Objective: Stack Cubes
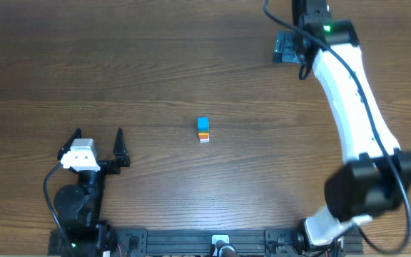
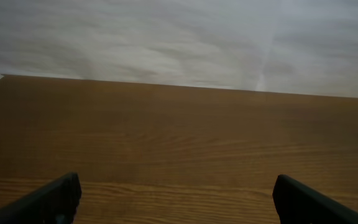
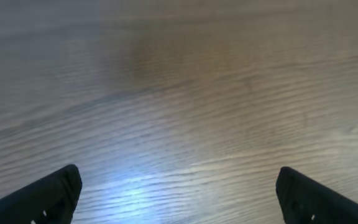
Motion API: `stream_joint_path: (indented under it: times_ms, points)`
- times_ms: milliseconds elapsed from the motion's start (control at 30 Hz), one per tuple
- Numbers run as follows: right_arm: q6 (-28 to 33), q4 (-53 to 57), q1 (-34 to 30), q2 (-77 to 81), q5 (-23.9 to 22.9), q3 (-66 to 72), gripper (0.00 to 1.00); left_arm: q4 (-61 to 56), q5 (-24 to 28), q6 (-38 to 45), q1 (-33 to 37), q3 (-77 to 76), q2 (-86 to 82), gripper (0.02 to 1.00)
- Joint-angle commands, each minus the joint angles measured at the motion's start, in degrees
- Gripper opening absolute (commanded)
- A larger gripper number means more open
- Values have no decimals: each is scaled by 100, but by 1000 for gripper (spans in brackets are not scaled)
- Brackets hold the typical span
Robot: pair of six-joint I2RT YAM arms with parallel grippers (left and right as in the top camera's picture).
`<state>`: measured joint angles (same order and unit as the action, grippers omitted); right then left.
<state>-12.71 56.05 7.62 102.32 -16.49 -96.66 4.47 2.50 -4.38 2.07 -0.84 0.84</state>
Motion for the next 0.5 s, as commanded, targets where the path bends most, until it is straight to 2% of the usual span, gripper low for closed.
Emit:
stream_joint_path:
  times_ms: [33,300,400,500]
  points:
    - [164,-483,26,-1014,127,905,993,-15,-48,-81,31,46,-46,998]
    - [175,-1770,-400,-2667,852,2999,991,-15,-48,-81,31,46,-46,1000]
    - [501,-2308,-708,-3314,1145,3722,993,-15,-48,-81,31,46,-46,1000]
    - [695,-2863,-898,-3950,1156,4404,993,-15,-46,-81,31,46,-46,998]
